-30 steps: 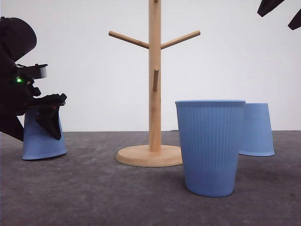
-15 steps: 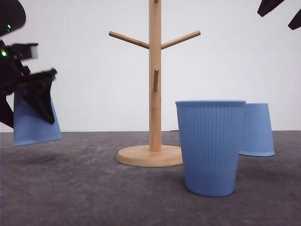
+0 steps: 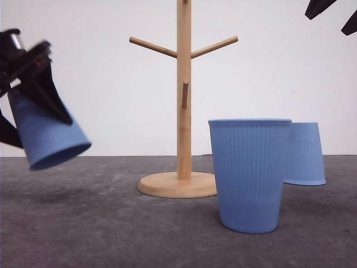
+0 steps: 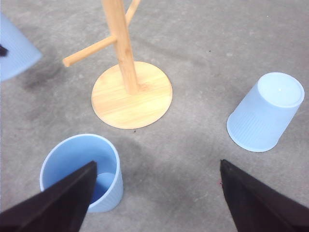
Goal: Place three cups
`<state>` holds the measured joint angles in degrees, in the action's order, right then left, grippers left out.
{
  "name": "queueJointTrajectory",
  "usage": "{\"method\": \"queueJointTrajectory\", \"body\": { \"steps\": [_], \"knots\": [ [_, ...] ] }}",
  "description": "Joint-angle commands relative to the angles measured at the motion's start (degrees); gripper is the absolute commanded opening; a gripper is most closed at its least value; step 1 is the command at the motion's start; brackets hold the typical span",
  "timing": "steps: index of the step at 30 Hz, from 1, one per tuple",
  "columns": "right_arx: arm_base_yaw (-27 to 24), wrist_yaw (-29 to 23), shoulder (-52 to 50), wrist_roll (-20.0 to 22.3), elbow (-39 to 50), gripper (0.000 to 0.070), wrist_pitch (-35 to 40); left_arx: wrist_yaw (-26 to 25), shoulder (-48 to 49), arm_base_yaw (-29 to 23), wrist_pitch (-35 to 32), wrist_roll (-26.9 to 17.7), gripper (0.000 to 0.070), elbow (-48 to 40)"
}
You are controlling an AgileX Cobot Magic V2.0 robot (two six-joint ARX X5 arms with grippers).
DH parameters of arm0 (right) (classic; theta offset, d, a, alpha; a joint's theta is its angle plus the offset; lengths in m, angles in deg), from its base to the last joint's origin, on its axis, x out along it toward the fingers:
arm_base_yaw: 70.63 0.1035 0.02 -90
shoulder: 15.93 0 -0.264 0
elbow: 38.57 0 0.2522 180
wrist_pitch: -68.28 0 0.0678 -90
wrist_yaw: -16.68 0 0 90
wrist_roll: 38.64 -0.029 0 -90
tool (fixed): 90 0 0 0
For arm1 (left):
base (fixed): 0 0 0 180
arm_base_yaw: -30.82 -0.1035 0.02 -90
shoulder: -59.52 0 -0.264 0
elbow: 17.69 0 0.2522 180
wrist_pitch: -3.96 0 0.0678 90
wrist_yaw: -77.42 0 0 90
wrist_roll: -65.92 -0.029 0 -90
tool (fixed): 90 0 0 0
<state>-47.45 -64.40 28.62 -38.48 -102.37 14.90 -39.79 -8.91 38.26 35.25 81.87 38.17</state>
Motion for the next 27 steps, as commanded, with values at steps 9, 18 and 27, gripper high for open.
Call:
{"method": "queueJointTrajectory", "body": {
  "steps": [9,18,27],
  "knots": [
    [0.2,0.0,0.3,-0.1,-0.8,0.0516,0.6,-9.5,7.8,-3.1,-5.9,2.5,0.0389,0.5],
    [0.2,0.0,0.3,-0.1,-0.8,0.0516,0.6,-12.9,8.0,-3.0,-21.1,11.1,0.0398,0.5],
    [0.2,0.0,0.3,-0.1,-0.8,0.0516,0.6,-15.3,1.3,-1.9,-39.6,22.1,0.04,0.5]
  ]
}}
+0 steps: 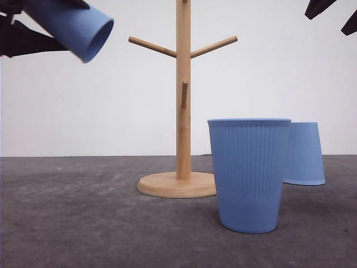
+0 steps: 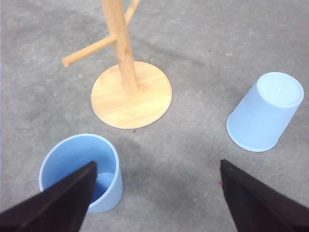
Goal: Place three cups
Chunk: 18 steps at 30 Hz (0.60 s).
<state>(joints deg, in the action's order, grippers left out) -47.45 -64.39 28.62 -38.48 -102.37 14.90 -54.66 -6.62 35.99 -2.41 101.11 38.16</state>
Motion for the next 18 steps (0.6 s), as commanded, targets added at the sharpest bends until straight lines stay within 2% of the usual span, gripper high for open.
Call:
{"method": "queueJointTrajectory", "body": {
  "steps": [1,11,18],
  "knots": [
    [0.2,0.0,0.3,0.0,-0.8,0.0516,0.6,-0.5,-1.9,0.8,-3.2,3.3,0.04,0.5],
    [0.2,0.0,0.3,0.1,-0.8,0.0516,0.6,-1.0,-10.6,5.6,-16.5,6.9,0.0399,0.6],
    [0.2,0.0,0.3,0.1,-0.8,0.0516,0.7,0.1,-15.0,8.4,-18.9,7.4,0.0398,0.7]
  ]
}}
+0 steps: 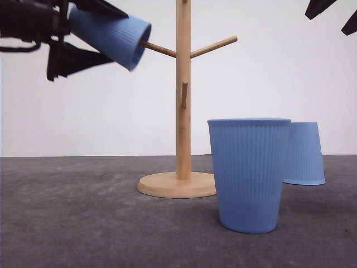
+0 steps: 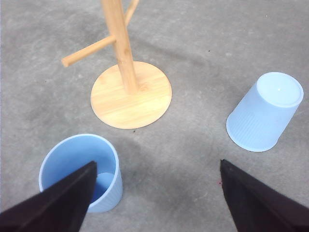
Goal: Place three cups
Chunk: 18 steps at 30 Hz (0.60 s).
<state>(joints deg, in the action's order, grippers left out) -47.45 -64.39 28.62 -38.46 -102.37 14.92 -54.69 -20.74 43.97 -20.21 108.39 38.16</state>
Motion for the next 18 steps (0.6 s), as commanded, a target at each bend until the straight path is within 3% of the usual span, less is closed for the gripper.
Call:
{"method": "queueJointTrajectory", "body": {
  "steps": [1,18],
  "knots": [
    [0.2,0.0,0.3,0.1,-0.8,0.0516,0.7,0.2,-1.4,0.7,-1.2,-0.2,0.0398,0.7],
    [0.2,0.0,0.3,0.1,-0.8,0.0516,1.0,1.9,-8.2,5.6,-4.5,-1.5,0.0411,4.3]
  ]
}}
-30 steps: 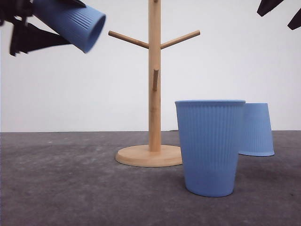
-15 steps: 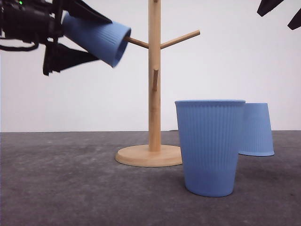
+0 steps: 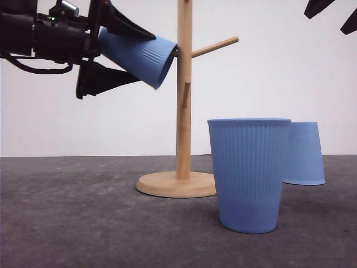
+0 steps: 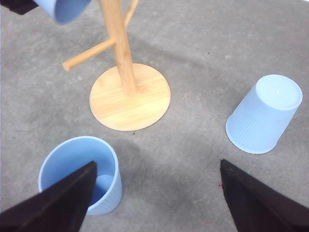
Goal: Place three cups
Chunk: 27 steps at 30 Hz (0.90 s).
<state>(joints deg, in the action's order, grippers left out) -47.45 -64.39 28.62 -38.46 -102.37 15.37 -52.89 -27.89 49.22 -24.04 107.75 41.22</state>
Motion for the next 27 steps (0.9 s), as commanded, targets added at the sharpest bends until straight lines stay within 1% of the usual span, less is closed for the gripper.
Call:
{"method": "queueJointTrajectory", "body": {
  "steps": [1,4,7,9,10,17,24,27],
  "knots": [
    [0.2,0.0,0.3,0.0,-0.8,0.0516,0.6,0.2,-1.2,0.4,-0.7,-0.8,0.0441,1.2],
    [0.2,0.0,0.3,0.0,-0.8,0.0516,0.6,0.3,-1.3,0.4,-0.7,-0.8,0.0522,1.2],
    [0.2,0.0,0.3,0.0,-0.8,0.0516,0.6,0.2,-1.3,0.4,-0.7,-0.8,0.0539,1.2],
    [0.2,0.0,0.3,0.0,-0.8,0.0516,0.6,0.2,-1.3,0.4,-0.7,-0.8,0.0597,1.2],
    [0.2,0.0,0.3,0.0,-0.8,0.0516,0.6,0.0,-1.3,0.4,-0.7,-0.8,0.0607,1.2],
    [0.2,0.0,0.3,0.0,-0.8,0.0516,0.6,-2.1,-1.3,0.3,-0.3,-0.9,0.0611,1.2],
    [0.2,0.0,0.3,0.0,-0.8,0.0516,0.5,-6.0,-1.2,-0.2,2.0,-3.5,0.0612,1.2],
    [0.2,0.0,0.3,0.0,-0.8,0.0516,0.5,-7.8,-1.2,-0.5,2.3,-3.9,0.0658,1.2]
  ]
}}
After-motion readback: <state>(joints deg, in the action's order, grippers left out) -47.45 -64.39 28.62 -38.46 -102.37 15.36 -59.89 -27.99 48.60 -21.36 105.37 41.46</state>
